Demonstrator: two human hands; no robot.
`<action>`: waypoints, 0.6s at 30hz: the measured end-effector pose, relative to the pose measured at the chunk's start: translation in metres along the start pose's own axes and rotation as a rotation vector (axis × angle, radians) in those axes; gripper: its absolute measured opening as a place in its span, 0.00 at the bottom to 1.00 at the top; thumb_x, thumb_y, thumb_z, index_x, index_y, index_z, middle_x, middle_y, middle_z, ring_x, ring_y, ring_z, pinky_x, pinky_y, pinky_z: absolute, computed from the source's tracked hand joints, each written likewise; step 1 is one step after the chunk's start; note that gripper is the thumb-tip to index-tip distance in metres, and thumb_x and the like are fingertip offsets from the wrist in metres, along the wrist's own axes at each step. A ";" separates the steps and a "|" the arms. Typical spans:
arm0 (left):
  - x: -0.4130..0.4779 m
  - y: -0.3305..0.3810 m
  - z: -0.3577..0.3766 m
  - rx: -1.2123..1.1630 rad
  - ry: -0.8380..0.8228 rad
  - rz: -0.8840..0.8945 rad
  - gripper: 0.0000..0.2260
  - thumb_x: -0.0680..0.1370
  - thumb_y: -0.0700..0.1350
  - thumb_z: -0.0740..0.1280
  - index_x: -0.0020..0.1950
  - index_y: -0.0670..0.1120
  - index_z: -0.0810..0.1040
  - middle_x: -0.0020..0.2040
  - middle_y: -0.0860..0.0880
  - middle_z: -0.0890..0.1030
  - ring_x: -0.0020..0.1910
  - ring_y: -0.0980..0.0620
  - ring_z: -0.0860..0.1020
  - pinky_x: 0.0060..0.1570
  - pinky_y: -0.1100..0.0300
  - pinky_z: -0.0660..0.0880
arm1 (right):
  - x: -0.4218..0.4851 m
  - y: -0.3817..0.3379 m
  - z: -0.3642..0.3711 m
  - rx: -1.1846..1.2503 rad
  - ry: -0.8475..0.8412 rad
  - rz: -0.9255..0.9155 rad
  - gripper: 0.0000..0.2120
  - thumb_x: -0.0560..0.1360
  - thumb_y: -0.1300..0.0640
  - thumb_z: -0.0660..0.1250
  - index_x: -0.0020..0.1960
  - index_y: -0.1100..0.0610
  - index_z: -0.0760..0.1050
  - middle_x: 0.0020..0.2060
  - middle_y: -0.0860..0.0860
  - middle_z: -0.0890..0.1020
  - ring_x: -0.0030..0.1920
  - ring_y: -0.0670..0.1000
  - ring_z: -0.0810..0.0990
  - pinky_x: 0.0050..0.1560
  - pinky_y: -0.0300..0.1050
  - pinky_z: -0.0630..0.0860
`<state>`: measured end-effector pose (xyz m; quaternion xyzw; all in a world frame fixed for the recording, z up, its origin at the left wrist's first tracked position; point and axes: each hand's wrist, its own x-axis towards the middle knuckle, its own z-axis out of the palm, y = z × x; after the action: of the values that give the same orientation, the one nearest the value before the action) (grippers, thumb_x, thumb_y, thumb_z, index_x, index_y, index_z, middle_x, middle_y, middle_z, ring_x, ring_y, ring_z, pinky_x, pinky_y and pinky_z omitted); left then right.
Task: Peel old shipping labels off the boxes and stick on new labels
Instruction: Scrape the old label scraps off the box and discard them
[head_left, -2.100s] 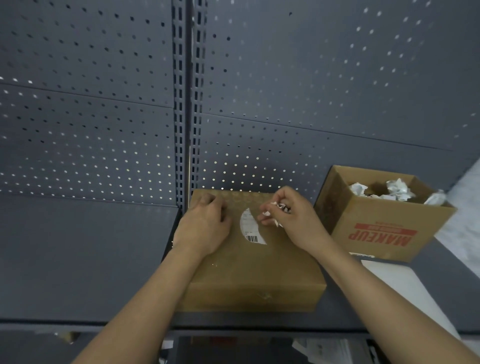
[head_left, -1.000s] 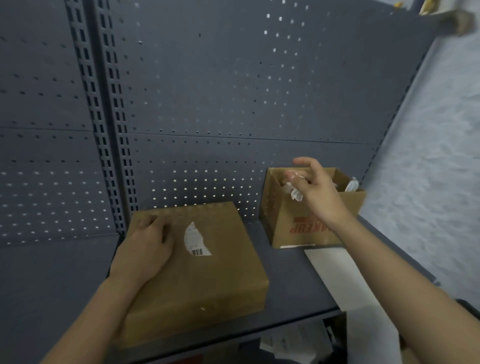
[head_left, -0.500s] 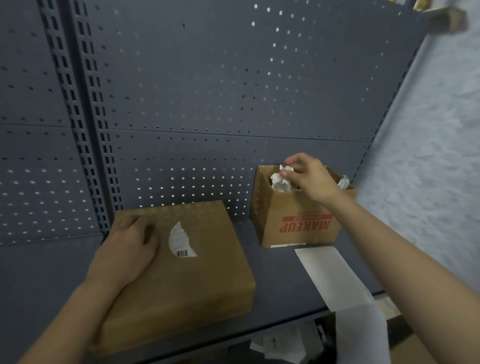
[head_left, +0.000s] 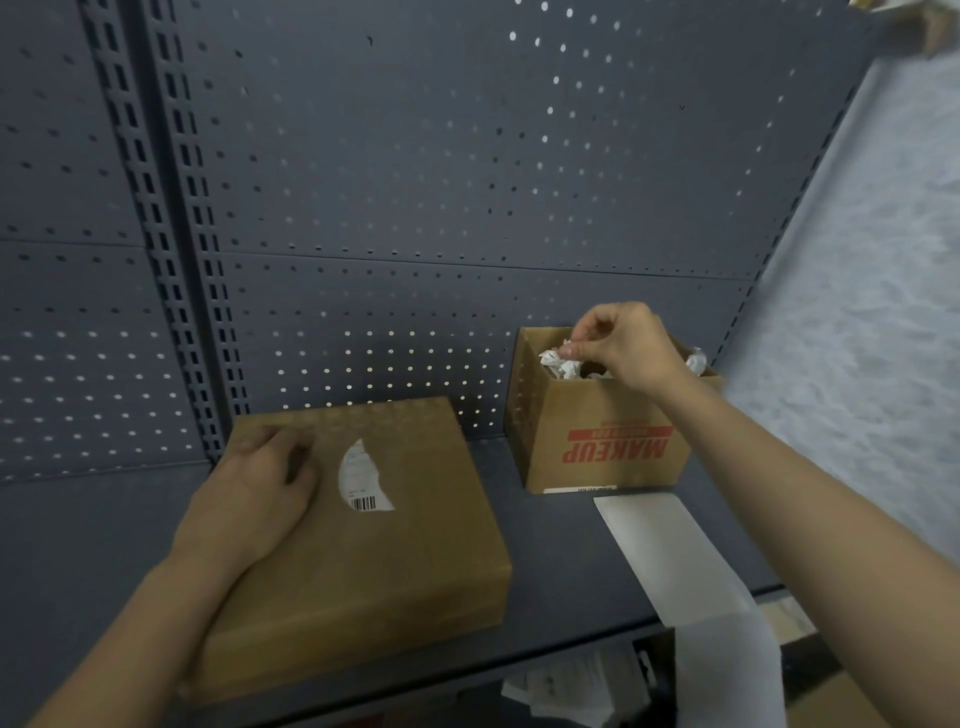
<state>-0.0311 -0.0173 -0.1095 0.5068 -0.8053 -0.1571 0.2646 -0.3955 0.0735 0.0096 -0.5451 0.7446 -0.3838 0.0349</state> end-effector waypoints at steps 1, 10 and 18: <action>0.000 0.000 0.000 0.002 -0.001 0.000 0.14 0.80 0.50 0.64 0.64 0.50 0.77 0.64 0.49 0.75 0.58 0.45 0.76 0.53 0.47 0.76 | 0.000 0.000 0.001 -0.010 -0.009 -0.008 0.09 0.66 0.55 0.80 0.38 0.54 0.80 0.35 0.47 0.84 0.37 0.44 0.81 0.41 0.37 0.76; -0.001 0.000 0.000 -0.006 -0.003 -0.011 0.14 0.80 0.51 0.64 0.64 0.50 0.76 0.64 0.50 0.74 0.60 0.46 0.75 0.54 0.47 0.75 | -0.002 0.004 0.001 -0.087 -0.130 -0.074 0.09 0.68 0.54 0.78 0.37 0.57 0.81 0.34 0.45 0.84 0.34 0.37 0.80 0.40 0.31 0.71; 0.000 -0.002 0.001 -0.005 0.000 -0.008 0.14 0.80 0.51 0.63 0.64 0.50 0.76 0.65 0.50 0.74 0.60 0.46 0.75 0.53 0.49 0.74 | -0.008 0.011 0.001 -0.111 -0.158 -0.160 0.07 0.73 0.51 0.74 0.39 0.53 0.83 0.36 0.46 0.84 0.37 0.41 0.80 0.38 0.28 0.70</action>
<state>-0.0307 -0.0176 -0.1114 0.5093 -0.8029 -0.1603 0.2652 -0.4002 0.0804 -0.0005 -0.6325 0.7138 -0.2991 0.0325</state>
